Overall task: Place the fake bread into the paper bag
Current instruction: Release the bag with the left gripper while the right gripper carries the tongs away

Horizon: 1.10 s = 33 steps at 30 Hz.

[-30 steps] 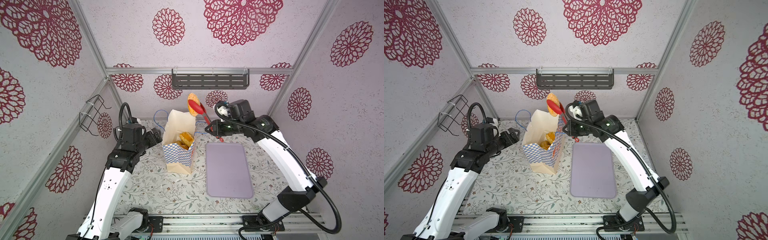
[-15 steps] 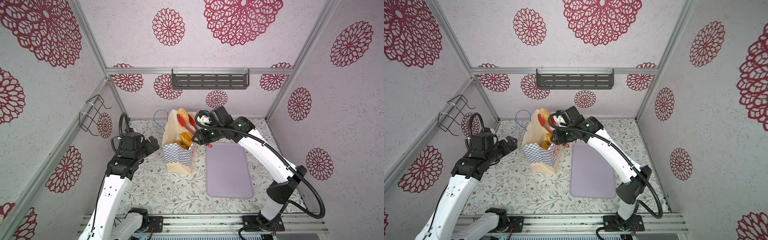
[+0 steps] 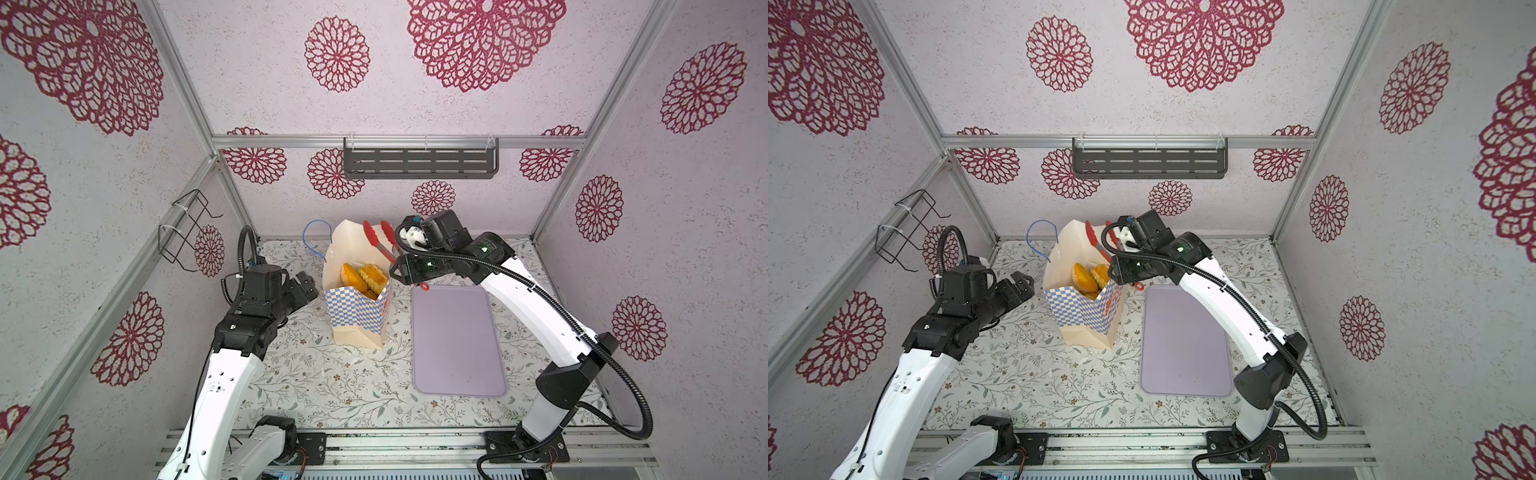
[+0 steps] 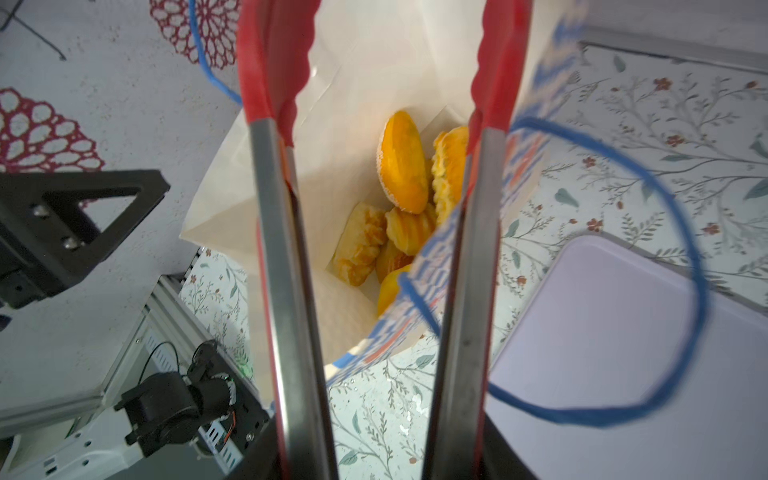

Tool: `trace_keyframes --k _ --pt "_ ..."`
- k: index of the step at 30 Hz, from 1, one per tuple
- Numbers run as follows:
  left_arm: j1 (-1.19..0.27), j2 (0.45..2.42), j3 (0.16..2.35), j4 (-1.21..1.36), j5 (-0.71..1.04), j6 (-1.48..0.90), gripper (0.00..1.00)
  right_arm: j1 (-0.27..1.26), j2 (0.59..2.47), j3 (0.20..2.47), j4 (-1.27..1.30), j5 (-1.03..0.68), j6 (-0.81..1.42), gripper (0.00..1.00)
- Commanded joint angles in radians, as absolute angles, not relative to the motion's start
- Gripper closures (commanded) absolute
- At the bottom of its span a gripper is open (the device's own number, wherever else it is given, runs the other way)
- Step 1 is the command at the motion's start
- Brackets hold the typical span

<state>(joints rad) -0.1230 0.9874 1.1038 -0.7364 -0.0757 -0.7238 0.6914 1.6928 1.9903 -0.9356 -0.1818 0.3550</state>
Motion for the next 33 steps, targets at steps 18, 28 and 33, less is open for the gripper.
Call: trace_keyframes --k 18,28,33 --pt "-0.097 0.95 1.014 -0.538 -0.174 -0.596 0.03 -0.119 1.708 1.412 -0.545 0.037 0.256 0.46" --pt "-0.097 0.864 0.85 -0.331 -0.161 -0.582 0.03 -0.118 1.935 1.532 -0.617 0.083 0.117 0.47" --pt "-0.097 0.797 0.768 -0.253 -0.2 -0.566 0.03 -0.12 1.956 1.508 -0.615 0.084 0.086 0.43"
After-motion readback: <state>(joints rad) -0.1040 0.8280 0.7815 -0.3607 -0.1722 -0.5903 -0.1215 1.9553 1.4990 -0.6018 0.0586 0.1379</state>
